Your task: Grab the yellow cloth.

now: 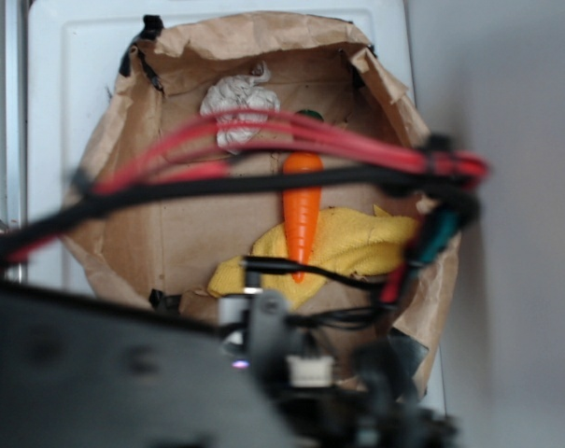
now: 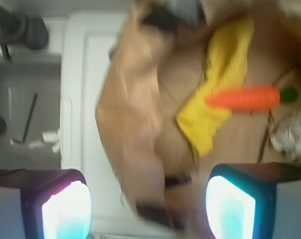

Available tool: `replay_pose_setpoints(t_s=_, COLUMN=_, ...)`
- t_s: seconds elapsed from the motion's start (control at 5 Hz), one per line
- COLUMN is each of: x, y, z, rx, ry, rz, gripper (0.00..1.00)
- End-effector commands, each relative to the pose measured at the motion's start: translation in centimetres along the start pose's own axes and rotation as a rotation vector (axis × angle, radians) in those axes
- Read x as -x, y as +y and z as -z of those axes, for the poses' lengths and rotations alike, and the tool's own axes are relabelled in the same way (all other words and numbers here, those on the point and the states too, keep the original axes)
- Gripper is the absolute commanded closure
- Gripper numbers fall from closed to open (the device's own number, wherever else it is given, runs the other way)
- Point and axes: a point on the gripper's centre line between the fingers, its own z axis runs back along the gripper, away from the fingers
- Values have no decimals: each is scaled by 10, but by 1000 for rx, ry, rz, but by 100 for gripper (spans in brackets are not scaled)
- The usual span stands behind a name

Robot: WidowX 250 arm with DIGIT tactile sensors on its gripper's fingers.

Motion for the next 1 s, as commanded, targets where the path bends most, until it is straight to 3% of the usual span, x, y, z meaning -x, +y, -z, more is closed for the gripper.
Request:
replay_pose_setpoints(t_s=0.0, x=47, y=55, z=-42, rx=-19, ry=-102, rz=-59, gripper=0)
replay_pose_setpoints(t_s=0.2, x=62, y=75, z=-39, rx=-48, ry=-92, rz=-59, gripper=0)
replay_pose_setpoints(t_s=0.4, x=48, y=85, z=-24, rx=-31, ry=-53, rz=-119, gripper=0)
replay_pose_setpoints(t_s=0.6, x=35, y=79, z=-17, rx=-39, ry=-35, rz=-120, gripper=0)
replay_pose_setpoints(t_s=0.8, x=32, y=72, z=2, rx=-83, ry=6, rz=-93, gripper=0)
